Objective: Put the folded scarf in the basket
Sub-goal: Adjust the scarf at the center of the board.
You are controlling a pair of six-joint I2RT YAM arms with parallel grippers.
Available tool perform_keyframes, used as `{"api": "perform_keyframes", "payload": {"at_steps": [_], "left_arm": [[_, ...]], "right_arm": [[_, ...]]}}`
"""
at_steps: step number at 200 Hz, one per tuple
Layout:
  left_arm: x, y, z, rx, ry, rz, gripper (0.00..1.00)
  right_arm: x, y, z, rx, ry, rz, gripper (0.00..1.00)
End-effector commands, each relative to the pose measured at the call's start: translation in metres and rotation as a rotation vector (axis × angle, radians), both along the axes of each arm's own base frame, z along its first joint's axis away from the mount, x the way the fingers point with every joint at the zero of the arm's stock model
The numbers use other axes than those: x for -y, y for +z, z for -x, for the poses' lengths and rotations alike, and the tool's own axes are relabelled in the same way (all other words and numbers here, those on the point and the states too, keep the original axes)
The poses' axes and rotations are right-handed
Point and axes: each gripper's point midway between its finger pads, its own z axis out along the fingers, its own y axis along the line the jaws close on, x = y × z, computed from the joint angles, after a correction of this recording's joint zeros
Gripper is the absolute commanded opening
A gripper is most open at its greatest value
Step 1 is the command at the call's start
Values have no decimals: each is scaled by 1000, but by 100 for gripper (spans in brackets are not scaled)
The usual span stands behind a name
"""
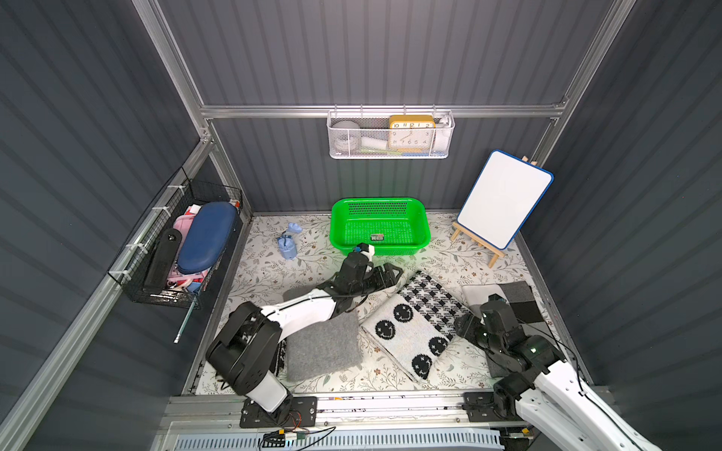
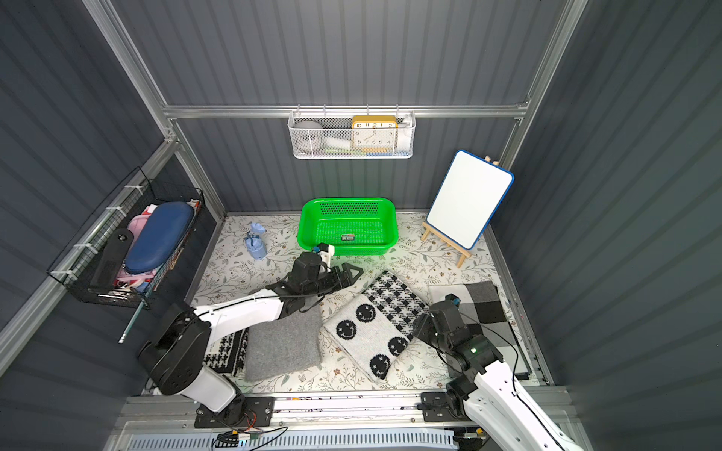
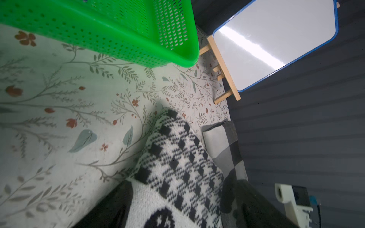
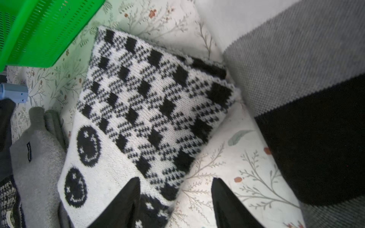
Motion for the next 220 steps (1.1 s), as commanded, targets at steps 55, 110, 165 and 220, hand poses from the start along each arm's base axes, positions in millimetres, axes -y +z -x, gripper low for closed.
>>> {"api": "perform_keyframes", "payload": {"at_steps": [55, 110, 165, 220], "left_arm": [[-15, -27, 116, -243, -26, 18, 93], [-23, -68, 149, -400, 0, -10, 95], [-15, -89, 163, -479, 10, -67, 97], [-19, -113, 162, -533, 102, -149, 98]], "right_arm": [[-28, 18, -88, 18, 92, 89, 59], [-36, -21, -97, -124, 116, 78, 58], [-30, -51, -83, -204, 108, 102, 58], [-29, -66, -69, -237, 107, 83, 58]]}}
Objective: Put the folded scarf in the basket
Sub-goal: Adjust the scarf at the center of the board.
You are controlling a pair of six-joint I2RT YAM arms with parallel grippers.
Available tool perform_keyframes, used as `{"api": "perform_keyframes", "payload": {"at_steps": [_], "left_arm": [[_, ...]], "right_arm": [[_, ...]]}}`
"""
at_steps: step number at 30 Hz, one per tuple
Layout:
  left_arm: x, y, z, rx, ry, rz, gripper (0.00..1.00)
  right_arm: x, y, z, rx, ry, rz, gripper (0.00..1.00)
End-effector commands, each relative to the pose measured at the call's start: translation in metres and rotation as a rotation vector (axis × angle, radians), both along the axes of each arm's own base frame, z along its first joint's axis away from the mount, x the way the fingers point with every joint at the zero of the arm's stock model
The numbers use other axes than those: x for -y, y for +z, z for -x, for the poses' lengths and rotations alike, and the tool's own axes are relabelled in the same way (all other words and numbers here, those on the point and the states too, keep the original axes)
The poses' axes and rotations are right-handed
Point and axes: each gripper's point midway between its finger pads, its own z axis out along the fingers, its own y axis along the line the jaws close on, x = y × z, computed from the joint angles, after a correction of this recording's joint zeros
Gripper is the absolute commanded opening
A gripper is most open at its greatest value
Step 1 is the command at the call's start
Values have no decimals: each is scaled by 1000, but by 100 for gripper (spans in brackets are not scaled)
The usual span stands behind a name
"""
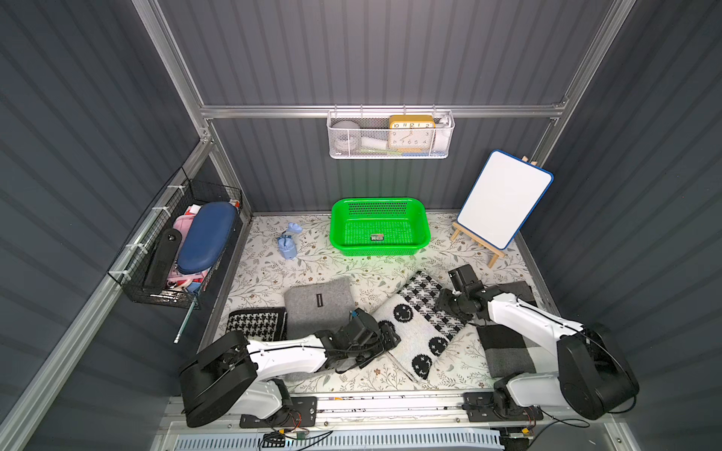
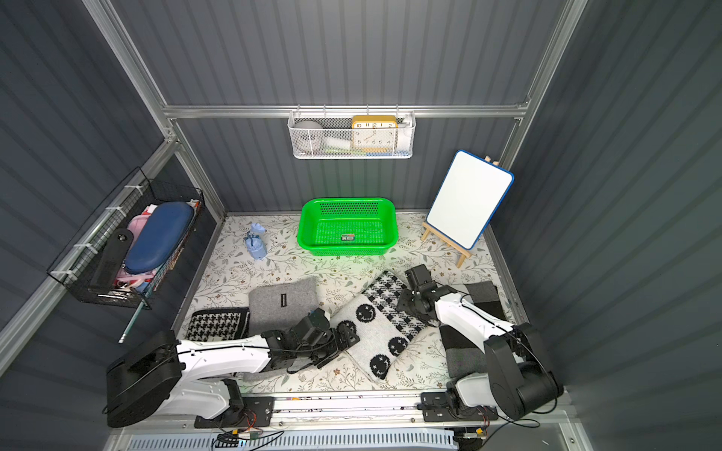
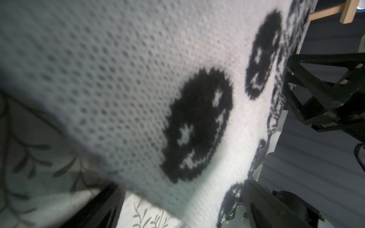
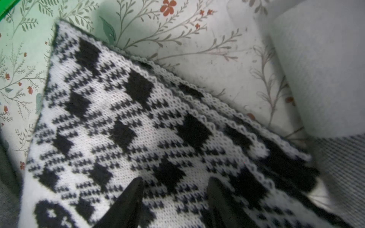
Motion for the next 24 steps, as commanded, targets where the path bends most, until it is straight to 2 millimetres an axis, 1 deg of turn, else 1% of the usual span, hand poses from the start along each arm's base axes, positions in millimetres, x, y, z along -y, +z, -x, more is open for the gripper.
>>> {"api": "perform_keyframes", "payload": {"at_steps": [1, 2, 4, 5, 6, 9, 11, 12, 13, 16, 19, 21, 23, 24], "left_arm": [[1, -8, -4, -26, 40, -29, 98], [5, -6, -4, -25, 35, -14, 98], [20, -4, -6, -37, 11, 19, 97], [25, -5, -6, -46, -3, 13, 97], [29, -5, -10, -37, -2, 8, 97], [38, -3, -29, 18, 11, -23, 97], [37, -7, -49, 36, 21, -56, 97], [35, -10, -56, 33, 26, -64, 97], [32, -13, -68, 33, 35, -67, 97], [25, -14, -104, 80, 57, -76, 97], [21, -6, -146, 193, 66, -143, 97], [17, 1, -170, 246, 68, -189, 97], [15, 11, -188, 284, 71, -197, 97], [15, 17, -194, 303, 72, -193, 97]], "right_arm": [[2, -13, 13, -44, -5, -12, 58], [1, -15, 14, -50, -6, -18, 58], [0, -19, 21, -61, -15, -37, 57], [0, -20, 24, -63, -20, -46, 57], [0, -22, 28, -68, -25, -54, 57], [-1, -24, 42, -63, -44, -92, 57], [-3, -27, 53, -63, -55, -122, 57], [-5, -22, 56, -38, -62, -149, 57], [-6, -22, 60, -29, -70, -168, 57], [-11, -20, 75, -10, -82, -210, 57], [-16, -14, 89, 11, -71, -230, 57], [-18, -8, 98, 22, -56, -228, 57], [-15, 1, 102, 49, -42, -220, 59], [-9, 4, 105, 57, -45, -196, 60]]}}
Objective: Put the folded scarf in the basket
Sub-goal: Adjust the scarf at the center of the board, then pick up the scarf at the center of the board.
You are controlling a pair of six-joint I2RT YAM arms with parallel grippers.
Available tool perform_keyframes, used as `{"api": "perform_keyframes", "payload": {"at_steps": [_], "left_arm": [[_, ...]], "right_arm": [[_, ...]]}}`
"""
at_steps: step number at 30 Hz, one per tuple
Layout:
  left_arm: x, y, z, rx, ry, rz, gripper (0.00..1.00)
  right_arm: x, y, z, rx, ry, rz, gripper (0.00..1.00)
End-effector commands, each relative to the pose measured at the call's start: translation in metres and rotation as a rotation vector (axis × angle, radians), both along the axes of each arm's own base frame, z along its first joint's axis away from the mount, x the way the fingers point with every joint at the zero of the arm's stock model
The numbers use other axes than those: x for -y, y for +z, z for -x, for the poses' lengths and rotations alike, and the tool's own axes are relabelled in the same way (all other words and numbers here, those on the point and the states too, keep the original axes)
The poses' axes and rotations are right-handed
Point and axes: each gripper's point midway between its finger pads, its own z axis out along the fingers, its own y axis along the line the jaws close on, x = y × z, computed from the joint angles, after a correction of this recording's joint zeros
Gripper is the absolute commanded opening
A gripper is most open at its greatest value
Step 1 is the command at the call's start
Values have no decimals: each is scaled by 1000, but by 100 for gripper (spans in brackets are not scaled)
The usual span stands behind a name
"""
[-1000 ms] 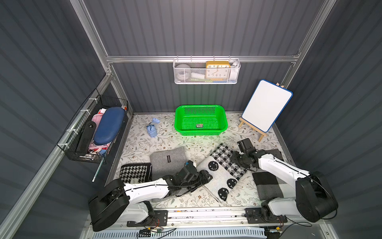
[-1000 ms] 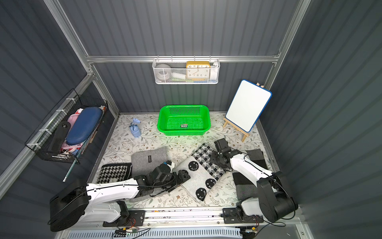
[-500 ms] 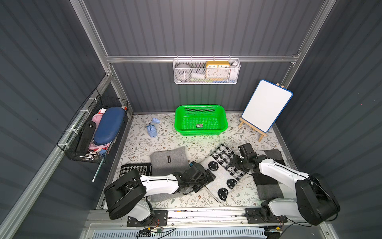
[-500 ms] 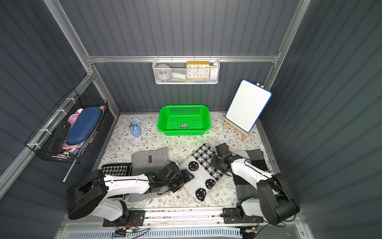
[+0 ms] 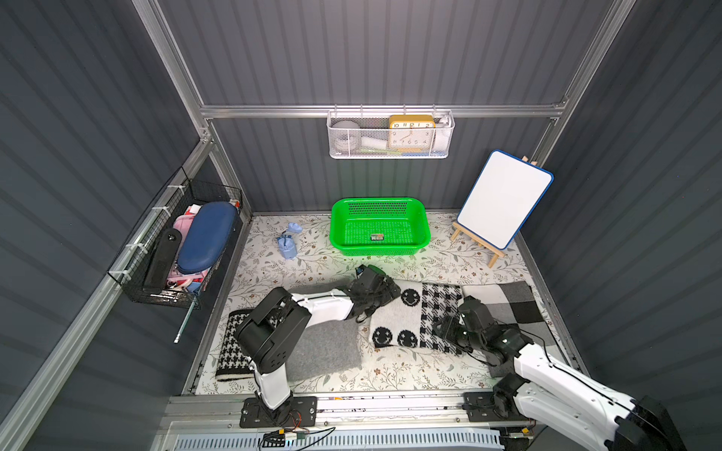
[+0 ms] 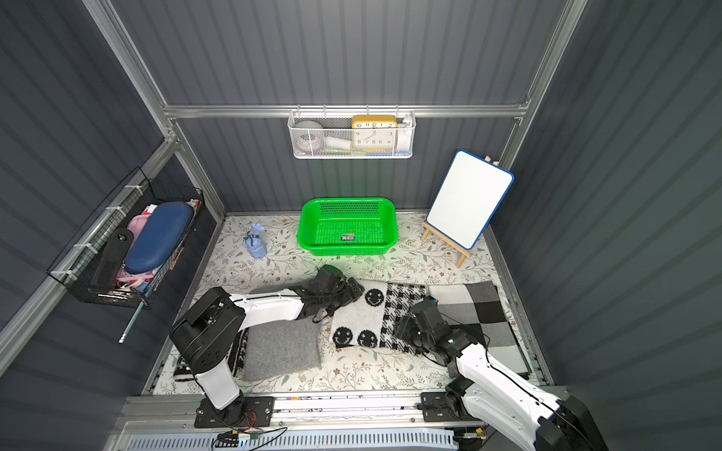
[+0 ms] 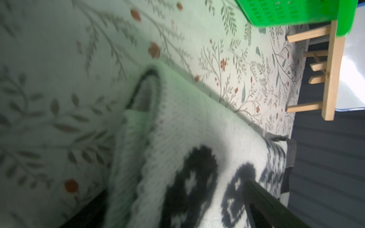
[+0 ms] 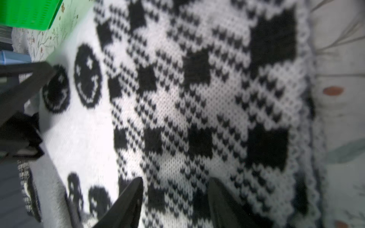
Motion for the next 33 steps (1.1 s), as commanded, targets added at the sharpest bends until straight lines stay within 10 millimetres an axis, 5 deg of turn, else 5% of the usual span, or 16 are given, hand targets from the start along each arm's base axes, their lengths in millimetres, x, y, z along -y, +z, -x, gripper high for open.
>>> {"api": "perform_keyframes", "payload": {"at_steps": [1, 11, 19, 25, 33], "left_arm": [[-8, 15, -21, 102, -54, -94, 97], [-29, 25, 8, 89, -78, -72, 99], [-30, 15, 28, 70, -170, -67, 99], [-28, -5, 29, 31, -197, -100, 99], [-30, -21, 29, 13, -180, -112, 99]], "right_arm": [[22, 1, 20, -32, -45, 77, 60], [66, 40, -7, 99, -152, 216, 84], [60, 18, -36, 5, -157, -68, 85], [55, 9, -37, -22, -130, -85, 87], [74, -13, -31, -90, -168, 34, 88]]}}
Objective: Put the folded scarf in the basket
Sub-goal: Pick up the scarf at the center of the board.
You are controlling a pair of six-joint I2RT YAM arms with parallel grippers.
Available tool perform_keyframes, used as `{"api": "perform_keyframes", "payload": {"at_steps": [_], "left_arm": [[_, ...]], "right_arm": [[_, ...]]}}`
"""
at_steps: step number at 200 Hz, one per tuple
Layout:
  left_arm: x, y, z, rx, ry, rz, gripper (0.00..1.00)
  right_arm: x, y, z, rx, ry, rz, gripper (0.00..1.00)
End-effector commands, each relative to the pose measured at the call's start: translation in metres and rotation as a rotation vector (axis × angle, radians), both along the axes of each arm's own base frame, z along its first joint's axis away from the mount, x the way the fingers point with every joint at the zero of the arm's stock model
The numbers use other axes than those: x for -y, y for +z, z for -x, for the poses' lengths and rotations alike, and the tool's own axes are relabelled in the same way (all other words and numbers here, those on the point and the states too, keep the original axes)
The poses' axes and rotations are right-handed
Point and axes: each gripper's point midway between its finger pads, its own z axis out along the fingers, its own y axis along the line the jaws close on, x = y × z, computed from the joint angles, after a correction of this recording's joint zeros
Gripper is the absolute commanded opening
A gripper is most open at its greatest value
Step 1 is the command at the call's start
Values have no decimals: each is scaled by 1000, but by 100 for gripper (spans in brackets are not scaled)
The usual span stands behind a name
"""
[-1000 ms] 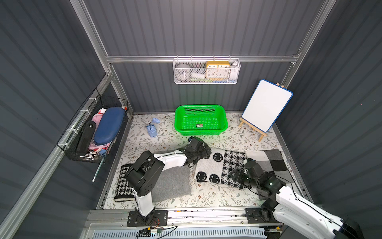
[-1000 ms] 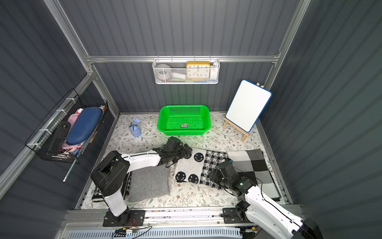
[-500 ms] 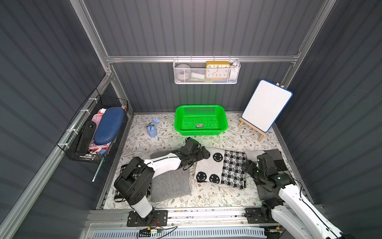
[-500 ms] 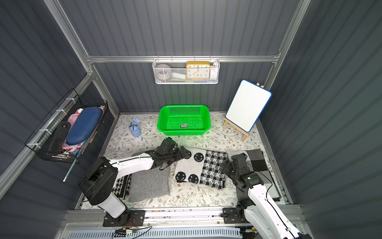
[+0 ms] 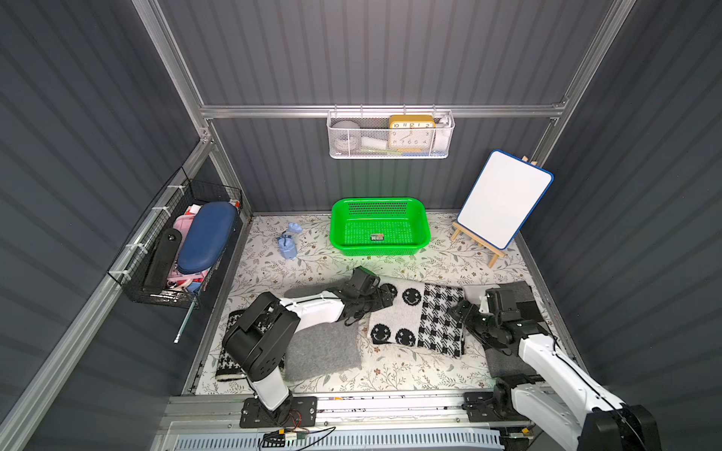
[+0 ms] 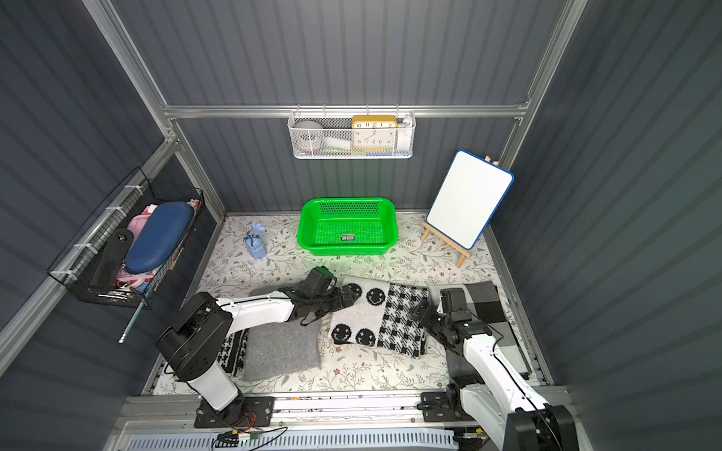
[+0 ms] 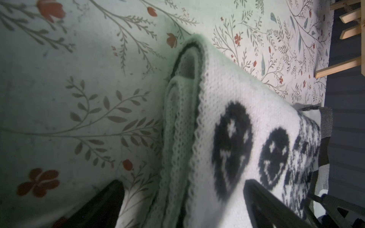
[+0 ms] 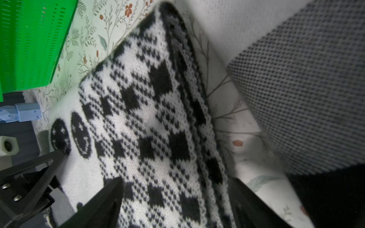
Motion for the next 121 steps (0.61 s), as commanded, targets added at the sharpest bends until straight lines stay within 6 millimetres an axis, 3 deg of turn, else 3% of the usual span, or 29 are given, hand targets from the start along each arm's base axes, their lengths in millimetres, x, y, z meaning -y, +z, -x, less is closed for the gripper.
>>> {"api": "perform_keyframes", "payload": {"at_steps": [1, 42, 75, 121], "left_arm": [[-1, -14, 4, -25, -14, -14, 99], [4, -24, 12, -66, -30, 23, 98], [3, -28, 17, -77, -34, 37, 95], [7, -27, 26, -86, -62, 94, 84]], "right_arm": [[7, -11, 5, -42, 7, 54, 89], [10, -23, 11, -150, 9, 80, 91], [-11, -31, 10, -182, 65, -23, 91], [-24, -35, 8, -180, 82, -70, 85]]}}
